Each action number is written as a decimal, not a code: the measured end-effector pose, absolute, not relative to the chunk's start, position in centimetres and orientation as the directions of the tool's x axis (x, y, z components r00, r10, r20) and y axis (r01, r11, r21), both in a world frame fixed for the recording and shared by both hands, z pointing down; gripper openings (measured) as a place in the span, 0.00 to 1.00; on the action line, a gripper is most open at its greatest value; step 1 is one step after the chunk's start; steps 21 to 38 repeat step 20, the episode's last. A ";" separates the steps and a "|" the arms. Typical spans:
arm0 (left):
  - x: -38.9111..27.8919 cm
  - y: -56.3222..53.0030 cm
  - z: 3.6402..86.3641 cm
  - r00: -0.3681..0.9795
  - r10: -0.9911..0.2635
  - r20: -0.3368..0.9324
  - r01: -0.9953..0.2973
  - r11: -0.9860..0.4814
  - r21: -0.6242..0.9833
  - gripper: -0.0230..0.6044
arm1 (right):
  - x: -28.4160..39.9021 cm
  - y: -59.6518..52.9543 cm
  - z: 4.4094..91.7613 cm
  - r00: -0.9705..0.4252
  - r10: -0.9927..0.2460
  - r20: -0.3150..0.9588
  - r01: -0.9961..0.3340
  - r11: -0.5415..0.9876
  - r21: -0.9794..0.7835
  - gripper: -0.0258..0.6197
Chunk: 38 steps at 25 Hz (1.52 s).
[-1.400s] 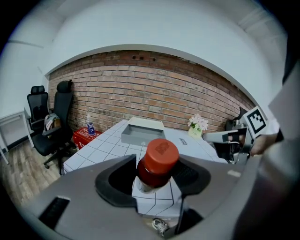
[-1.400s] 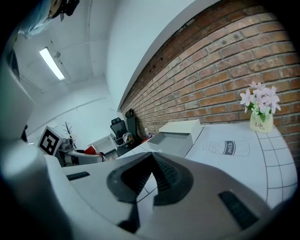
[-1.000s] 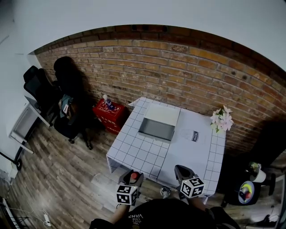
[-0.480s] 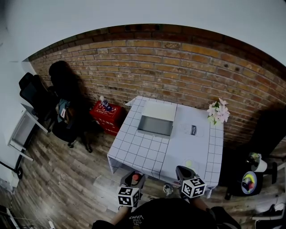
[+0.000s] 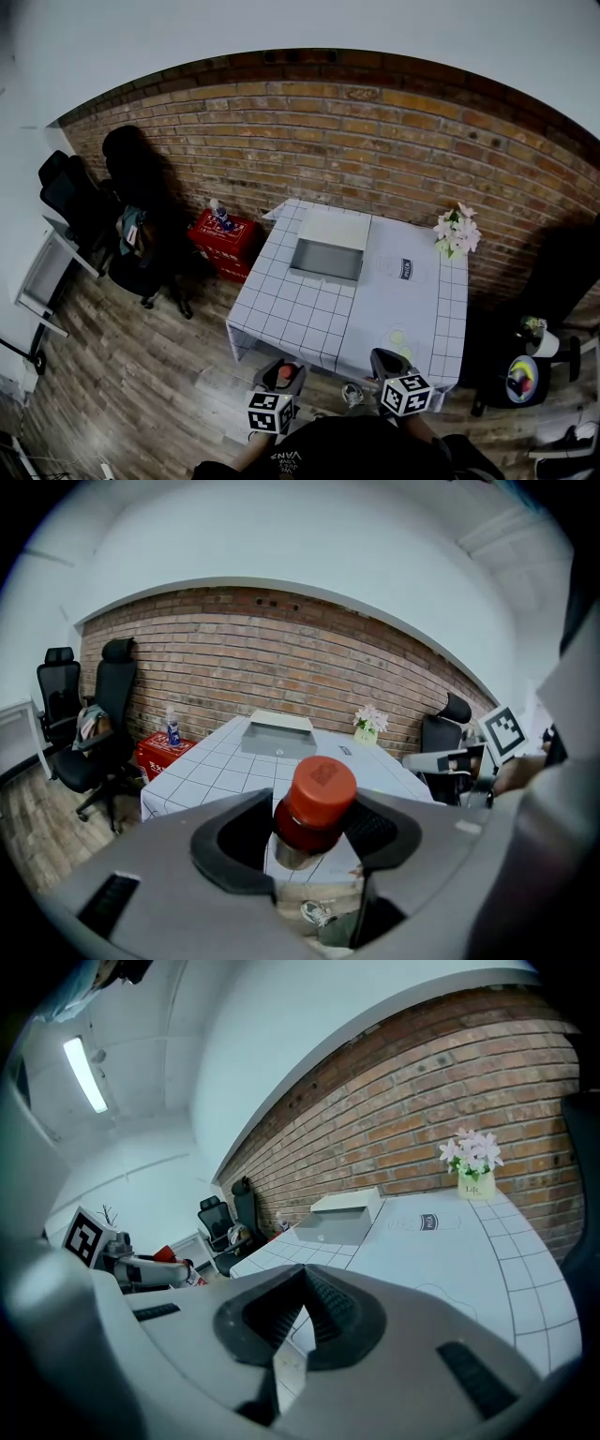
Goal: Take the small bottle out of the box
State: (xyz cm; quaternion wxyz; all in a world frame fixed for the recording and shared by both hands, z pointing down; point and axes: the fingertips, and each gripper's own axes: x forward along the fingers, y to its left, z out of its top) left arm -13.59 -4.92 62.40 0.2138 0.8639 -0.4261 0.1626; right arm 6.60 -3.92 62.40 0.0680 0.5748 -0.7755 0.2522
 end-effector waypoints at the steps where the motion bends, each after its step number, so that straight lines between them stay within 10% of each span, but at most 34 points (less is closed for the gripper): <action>1: -13.6 -4.9 62.4 0.585 -0.667 0.461 -0.805 -0.544 0.235 0.40 | 6.6 -3.9 62.4 -0.328 -0.858 0.396 -0.927 0.211 -0.311 0.04; 38: -15.0 -4.6 62.7 0.575 -0.675 0.463 -0.813 -0.534 0.232 0.40 | 5.7 -3.9 62.0 -0.327 -0.854 0.404 -0.933 0.225 -0.281 0.04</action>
